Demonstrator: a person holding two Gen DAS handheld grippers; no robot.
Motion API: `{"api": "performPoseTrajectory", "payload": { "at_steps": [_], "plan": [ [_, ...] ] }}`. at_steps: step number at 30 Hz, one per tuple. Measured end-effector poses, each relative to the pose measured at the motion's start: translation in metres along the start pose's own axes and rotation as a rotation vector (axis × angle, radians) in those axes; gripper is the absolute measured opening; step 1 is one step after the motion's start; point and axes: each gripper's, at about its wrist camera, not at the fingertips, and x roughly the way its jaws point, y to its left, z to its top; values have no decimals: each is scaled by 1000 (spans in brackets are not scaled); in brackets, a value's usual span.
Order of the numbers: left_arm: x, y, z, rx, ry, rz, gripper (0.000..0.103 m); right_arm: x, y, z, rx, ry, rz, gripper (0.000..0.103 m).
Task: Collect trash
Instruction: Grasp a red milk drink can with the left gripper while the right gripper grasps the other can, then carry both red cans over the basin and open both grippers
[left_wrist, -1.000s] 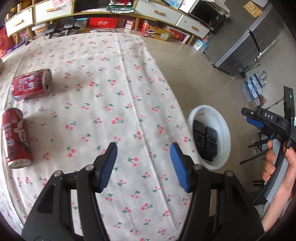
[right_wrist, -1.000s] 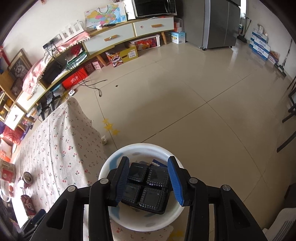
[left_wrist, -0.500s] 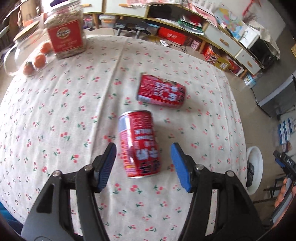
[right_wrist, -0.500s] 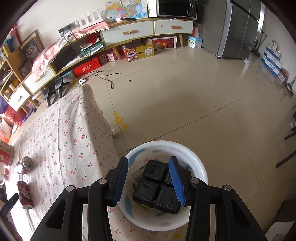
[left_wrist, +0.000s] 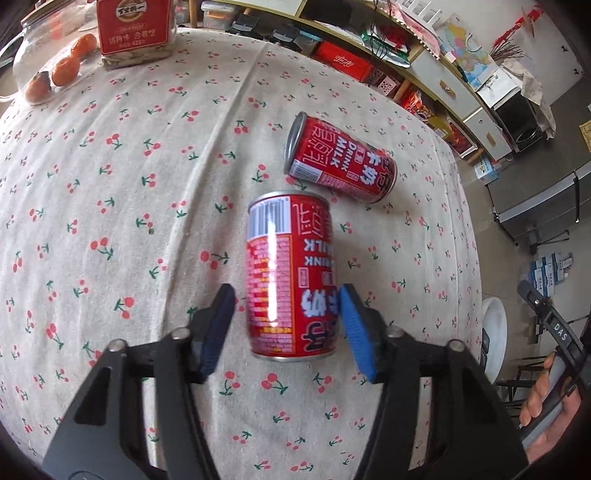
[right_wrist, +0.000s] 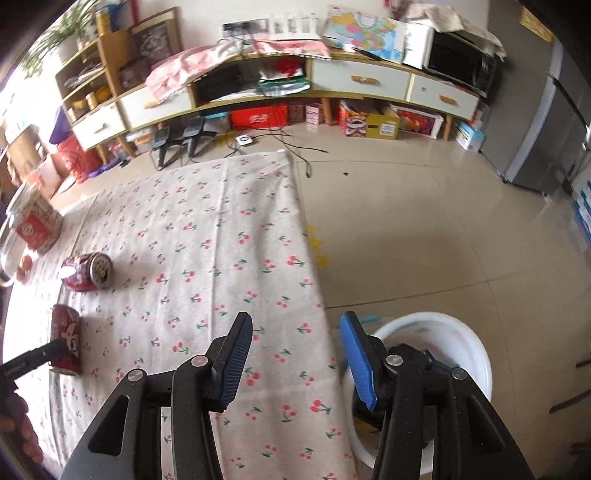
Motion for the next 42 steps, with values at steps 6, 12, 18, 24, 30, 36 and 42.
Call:
{"api": "performPoseTrajectory", "payload": {
  "at_steps": [6,12,18,24,30,36,42],
  "plan": [
    [-6,11,2,4,-20,22,54,14,120,-9,-482,-97,-5,52],
    [-20,29,2,-44,-50,18,54,26,199,-31,-799,-177,-21,56],
    [-25,49,4,-126,-47,-23,54,49,241,-29,-961,-230,-21,57],
    [-38,65,8,-188,-70,-49,53,75,289,-28,-1114,-283,-100,57],
    [-42,82,6,-262,-76,-57,53,97,313,-12,-1124,-222,-96,53],
    [-49,82,3,-272,-85,-74,53,91,294,13,-923,-164,7,35],
    [-51,74,2,-247,-89,-96,53,72,250,23,-712,-84,88,35]
  ]
}}
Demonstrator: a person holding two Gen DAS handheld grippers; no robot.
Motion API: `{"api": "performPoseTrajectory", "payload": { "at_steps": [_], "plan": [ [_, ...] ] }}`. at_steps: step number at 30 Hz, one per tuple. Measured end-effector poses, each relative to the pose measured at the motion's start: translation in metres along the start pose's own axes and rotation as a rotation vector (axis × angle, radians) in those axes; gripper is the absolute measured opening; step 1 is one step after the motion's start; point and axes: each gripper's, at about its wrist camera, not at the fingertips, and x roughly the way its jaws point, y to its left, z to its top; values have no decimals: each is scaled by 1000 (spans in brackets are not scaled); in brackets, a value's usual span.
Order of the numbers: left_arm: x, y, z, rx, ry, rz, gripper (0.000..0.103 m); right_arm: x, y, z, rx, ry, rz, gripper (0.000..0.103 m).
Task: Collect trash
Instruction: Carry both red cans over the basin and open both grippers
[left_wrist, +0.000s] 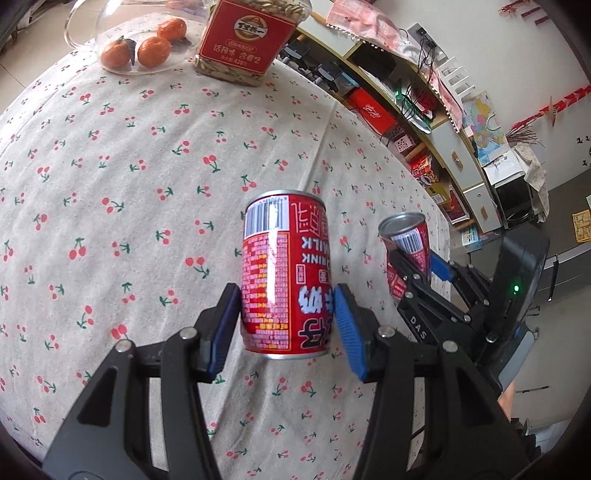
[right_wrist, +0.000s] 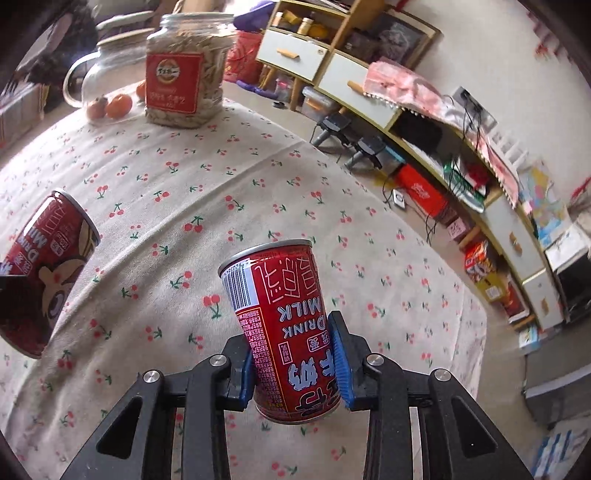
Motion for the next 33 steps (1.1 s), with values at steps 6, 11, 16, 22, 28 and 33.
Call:
{"api": "performPoseTrajectory", "payload": {
  "at_steps": [6,11,16,22,28,33],
  "plan": [
    [3,-28,-10,116,-2,-8,53,-37,-35,-47,175,25,40,35],
    [11,-45,-22,176,31,-34,53,-77,-59,-87,329,29,79,35],
    [22,-68,-43,267,89,-58,53,-113,-64,-118,383,5,26,35],
    [24,-86,-56,315,124,-92,53,-137,-88,-156,489,-10,25,35],
    [27,-107,-72,325,141,-118,53,-156,-122,-187,617,-29,45,35],
    [30,-132,-89,367,155,-136,53,-164,-152,-216,722,-26,58,35]
  ]
}}
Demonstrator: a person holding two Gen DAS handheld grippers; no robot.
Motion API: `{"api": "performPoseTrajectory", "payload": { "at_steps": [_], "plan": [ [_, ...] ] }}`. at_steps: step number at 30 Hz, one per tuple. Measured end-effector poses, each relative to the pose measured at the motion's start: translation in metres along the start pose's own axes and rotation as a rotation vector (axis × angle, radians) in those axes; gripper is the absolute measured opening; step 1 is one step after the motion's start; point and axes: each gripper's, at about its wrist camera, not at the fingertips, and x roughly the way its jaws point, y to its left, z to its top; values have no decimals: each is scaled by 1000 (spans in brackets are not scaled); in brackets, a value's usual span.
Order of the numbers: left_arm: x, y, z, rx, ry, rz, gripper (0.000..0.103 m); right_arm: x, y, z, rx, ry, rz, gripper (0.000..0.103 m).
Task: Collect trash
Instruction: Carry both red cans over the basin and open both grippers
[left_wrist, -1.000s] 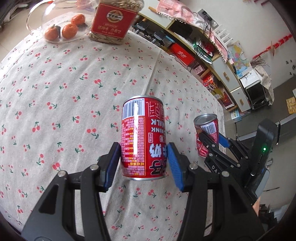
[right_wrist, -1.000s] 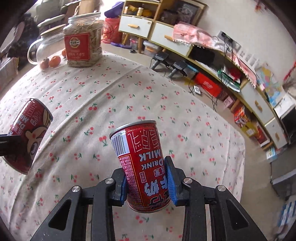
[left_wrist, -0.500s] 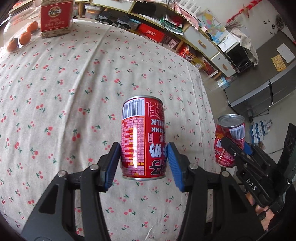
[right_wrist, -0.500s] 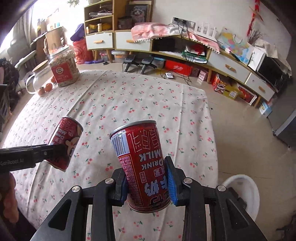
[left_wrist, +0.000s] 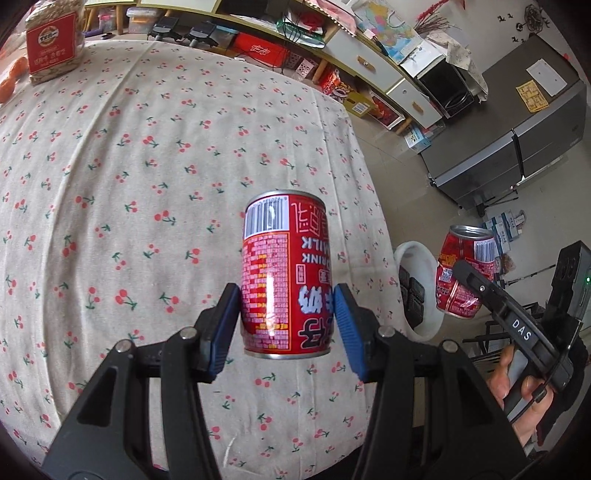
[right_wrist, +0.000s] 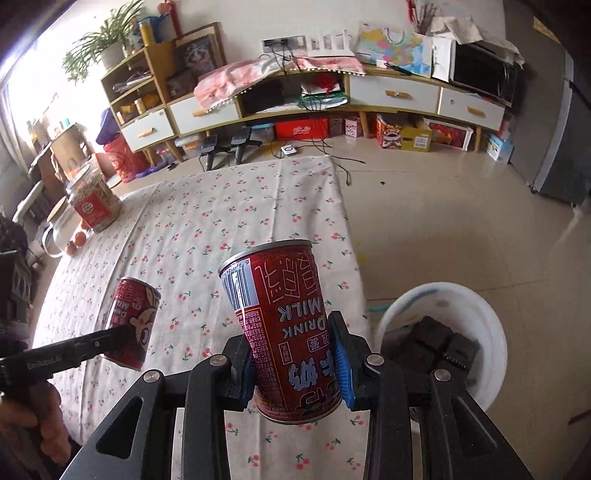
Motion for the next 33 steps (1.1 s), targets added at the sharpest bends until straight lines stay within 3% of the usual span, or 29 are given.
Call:
{"api": "performPoseTrajectory", "payload": {
  "at_steps": [10,17,21,26,33],
  "plan": [
    [40,-86,-8,86,55,-102,53,-11,-71,-6,176,51,-6,35],
    [71,-142,-11,169,90,-152,53,-28,-138,-11,360,32,11,35],
    [101,-168,-13,222,135,-138,53,-35,-182,-20,493,22,90,35],
    [131,-188,-12,238,169,-135,53,-31,-210,-30,550,53,16,35],
    [157,-206,-8,291,187,-94,53,-12,-209,-35,526,129,-40,35]
  ]
}}
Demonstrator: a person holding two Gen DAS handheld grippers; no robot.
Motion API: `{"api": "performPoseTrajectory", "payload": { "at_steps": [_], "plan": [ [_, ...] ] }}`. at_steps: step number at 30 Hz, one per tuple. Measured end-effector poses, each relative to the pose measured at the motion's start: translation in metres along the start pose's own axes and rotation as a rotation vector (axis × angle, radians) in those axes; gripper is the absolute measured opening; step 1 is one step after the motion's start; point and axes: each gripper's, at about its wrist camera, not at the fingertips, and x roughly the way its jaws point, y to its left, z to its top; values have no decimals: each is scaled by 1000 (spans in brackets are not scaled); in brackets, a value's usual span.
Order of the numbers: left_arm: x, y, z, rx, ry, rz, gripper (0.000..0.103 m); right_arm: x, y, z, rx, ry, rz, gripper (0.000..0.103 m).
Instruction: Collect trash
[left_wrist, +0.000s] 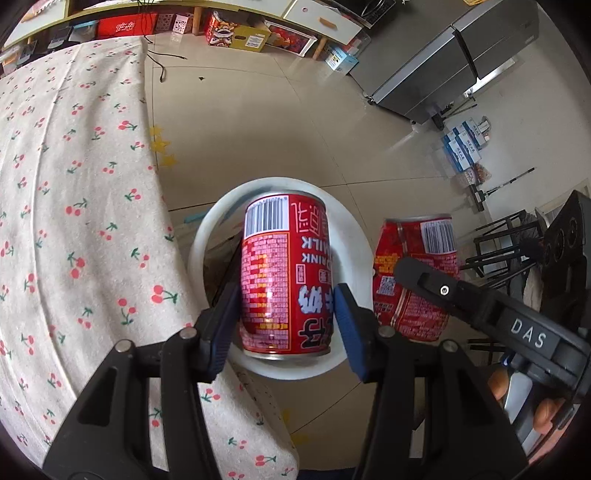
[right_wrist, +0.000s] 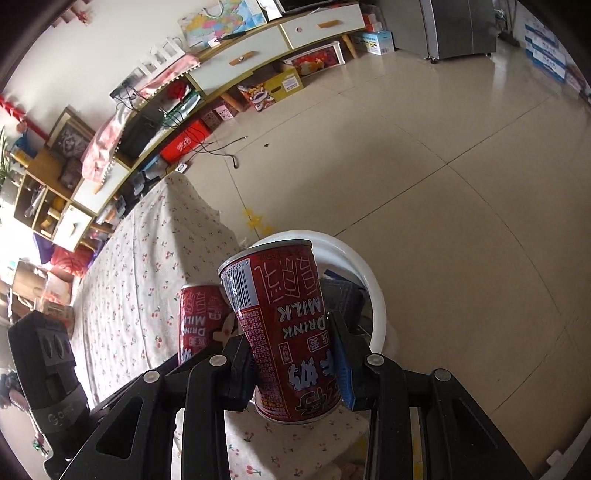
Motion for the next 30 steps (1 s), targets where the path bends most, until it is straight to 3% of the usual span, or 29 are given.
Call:
{"api": "performPoseTrajectory", "payload": {
  "at_steps": [11,16,25,30],
  "plan": [
    [21,0,3,-15,30,33,54,33,0,12,13,93,-62,36],
    [8,-1,1,-2,6,28,54,43,1,16,12,123,-93,37],
    [-24,19,-5,-50,-40,-23,54,27,3,15,7,67,-101,40],
    [-46,27,-15,-76,-60,-7,54,17,5,12,8,39,-83,40]
  ]
}}
